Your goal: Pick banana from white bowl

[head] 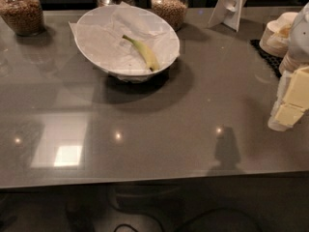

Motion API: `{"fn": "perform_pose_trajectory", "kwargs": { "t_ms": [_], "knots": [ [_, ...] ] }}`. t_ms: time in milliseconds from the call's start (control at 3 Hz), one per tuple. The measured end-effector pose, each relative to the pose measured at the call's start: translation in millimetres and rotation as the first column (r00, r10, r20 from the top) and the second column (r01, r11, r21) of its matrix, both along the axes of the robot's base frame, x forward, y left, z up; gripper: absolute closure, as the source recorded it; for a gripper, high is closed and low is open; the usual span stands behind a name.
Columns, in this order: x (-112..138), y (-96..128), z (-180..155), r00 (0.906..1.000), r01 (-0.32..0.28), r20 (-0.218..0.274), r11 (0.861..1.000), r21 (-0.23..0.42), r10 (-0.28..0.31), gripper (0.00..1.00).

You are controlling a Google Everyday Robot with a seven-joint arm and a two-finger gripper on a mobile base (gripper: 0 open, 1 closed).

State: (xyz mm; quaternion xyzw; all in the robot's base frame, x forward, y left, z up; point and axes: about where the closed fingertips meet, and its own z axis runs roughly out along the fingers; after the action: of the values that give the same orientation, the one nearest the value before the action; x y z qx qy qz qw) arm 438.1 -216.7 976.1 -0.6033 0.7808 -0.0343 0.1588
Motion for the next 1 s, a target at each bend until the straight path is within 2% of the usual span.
{"fn": "perform_pose_trajectory", "kwargs": {
  "t_ms": [333,667,1000],
  "knots": [
    [0.0,0.0,0.0,1.0000,0.000,0.000,1.000,0.000,0.000,0.00],
    [7.6,2.5,1.0,0.9998,0.000,0.020,1.000,0.029,-0.001,0.00],
    [34.4,18.1,-1.2,0.9974,0.003,0.072,0.993,0.115,-0.011,0.00]
  ]
}}
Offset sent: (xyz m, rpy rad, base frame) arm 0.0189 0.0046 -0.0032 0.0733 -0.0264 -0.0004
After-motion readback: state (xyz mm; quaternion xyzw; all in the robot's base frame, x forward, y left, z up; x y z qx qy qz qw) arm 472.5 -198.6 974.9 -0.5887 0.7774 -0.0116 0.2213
